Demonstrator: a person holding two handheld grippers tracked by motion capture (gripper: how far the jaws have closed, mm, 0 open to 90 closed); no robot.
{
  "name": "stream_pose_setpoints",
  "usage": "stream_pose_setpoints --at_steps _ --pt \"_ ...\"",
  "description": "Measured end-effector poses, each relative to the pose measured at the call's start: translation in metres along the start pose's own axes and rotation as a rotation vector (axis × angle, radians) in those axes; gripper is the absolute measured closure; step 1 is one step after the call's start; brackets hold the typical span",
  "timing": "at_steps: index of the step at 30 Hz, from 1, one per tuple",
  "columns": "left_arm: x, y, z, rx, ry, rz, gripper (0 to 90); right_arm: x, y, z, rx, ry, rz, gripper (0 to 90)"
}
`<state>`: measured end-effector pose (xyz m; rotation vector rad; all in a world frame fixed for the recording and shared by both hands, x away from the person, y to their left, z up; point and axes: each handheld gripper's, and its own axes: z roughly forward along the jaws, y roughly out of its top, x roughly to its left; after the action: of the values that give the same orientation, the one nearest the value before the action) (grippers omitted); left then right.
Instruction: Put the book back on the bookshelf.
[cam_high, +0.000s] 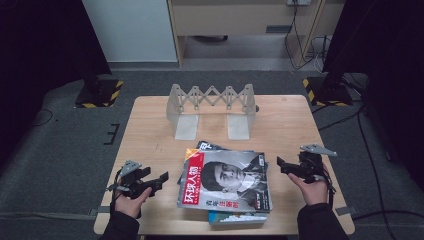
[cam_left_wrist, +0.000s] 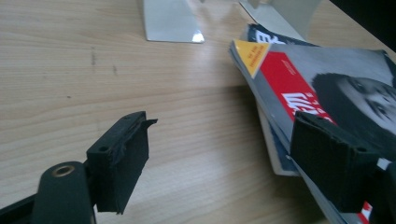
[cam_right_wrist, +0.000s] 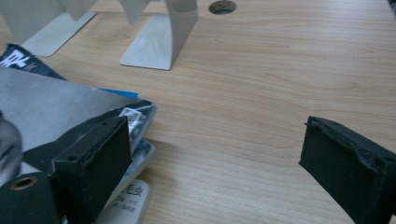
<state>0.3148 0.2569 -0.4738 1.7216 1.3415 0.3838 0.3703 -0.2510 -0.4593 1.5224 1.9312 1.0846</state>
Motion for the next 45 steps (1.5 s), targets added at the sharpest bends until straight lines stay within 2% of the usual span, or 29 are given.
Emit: stream_pose_setpoints --at_steps 2,3,11,14,15,24,28,37,40,45 --pt "-0.002 -0.001 0.0 0.003 -0.007 0.002 19.4 0.003 0.0 0.0 0.001 0.008 0.001 8.7" --pt "-0.008 -0.002 -0.001 0.011 -0.027 0.01 19.7 0.007 0.001 0.0 -0.002 0.022 -0.015 8.7" --pt "-0.027 -0.012 -0.002 0.055 -0.085 0.031 21.5 0.022 0.001 0.002 0.002 0.071 -0.041 8.9" --pt "-0.031 -0.015 -0.001 0.066 -0.105 0.021 22.2 0.028 0.0 0.004 0.01 0.086 -0.051 9.2" --pt "-0.034 -0.017 0.0 0.078 -0.128 0.001 22.4 0.03 -0.001 0.004 0.015 0.091 -0.054 9.3" --pt "-0.047 -0.024 0.004 0.128 -0.15 0.013 23.4 0.04 -0.003 0.008 0.015 0.109 -0.074 9.3" --pt "-0.05 -0.027 0.008 0.154 -0.163 0.011 23.9 0.043 -0.005 0.011 0.026 0.116 -0.094 9.3" --pt "-0.054 -0.031 0.015 0.201 -0.2 0.0 25.0 0.052 -0.009 0.02 0.05 0.145 -0.102 9.4" --pt "-0.053 -0.032 0.018 0.216 -0.233 -0.021 25.6 0.054 -0.011 0.024 0.066 0.165 -0.108 9.5" --pt "-0.053 -0.033 0.023 0.228 -0.256 -0.048 25.6 0.057 -0.013 0.027 0.082 0.184 -0.108 9.6"
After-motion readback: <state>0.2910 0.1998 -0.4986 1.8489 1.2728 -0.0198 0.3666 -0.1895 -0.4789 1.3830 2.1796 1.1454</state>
